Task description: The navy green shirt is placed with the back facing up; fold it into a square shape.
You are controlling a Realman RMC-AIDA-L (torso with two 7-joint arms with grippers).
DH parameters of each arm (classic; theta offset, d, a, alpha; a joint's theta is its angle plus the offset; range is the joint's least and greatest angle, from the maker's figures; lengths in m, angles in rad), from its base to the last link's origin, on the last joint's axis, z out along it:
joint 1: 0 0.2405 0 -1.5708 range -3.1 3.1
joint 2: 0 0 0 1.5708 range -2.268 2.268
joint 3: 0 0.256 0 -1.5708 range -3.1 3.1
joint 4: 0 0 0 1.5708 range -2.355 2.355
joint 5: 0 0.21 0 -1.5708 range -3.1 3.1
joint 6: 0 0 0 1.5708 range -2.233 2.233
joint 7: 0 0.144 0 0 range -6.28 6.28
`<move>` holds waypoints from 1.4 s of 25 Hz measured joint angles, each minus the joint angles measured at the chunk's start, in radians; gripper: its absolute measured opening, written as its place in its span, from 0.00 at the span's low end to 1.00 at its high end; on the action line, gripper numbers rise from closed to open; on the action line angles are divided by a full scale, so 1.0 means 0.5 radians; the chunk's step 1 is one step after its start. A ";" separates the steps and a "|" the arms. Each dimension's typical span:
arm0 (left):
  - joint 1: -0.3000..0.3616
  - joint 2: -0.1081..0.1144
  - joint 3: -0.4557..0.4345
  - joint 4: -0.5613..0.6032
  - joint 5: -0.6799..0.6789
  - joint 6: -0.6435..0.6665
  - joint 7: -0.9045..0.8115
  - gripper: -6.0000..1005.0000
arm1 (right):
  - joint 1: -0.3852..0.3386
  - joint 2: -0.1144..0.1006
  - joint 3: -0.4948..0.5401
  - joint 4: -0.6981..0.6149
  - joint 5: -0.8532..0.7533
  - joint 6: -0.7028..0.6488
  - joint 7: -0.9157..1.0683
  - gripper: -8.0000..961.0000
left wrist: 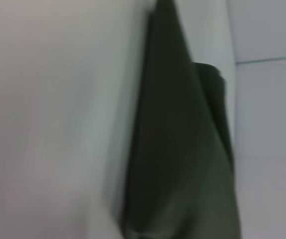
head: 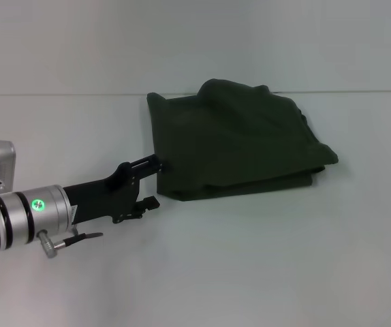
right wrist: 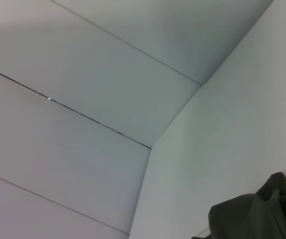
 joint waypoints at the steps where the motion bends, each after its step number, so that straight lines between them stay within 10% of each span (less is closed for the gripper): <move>1: 0.003 -0.006 0.000 -0.010 -0.003 -0.024 0.002 0.93 | 0.000 0.000 0.002 0.008 0.000 -0.001 -0.008 0.91; 35: -0.207 -0.056 0.022 -0.220 -0.003 -0.477 0.134 0.83 | 0.010 0.002 0.033 0.066 0.005 -0.022 -0.026 0.93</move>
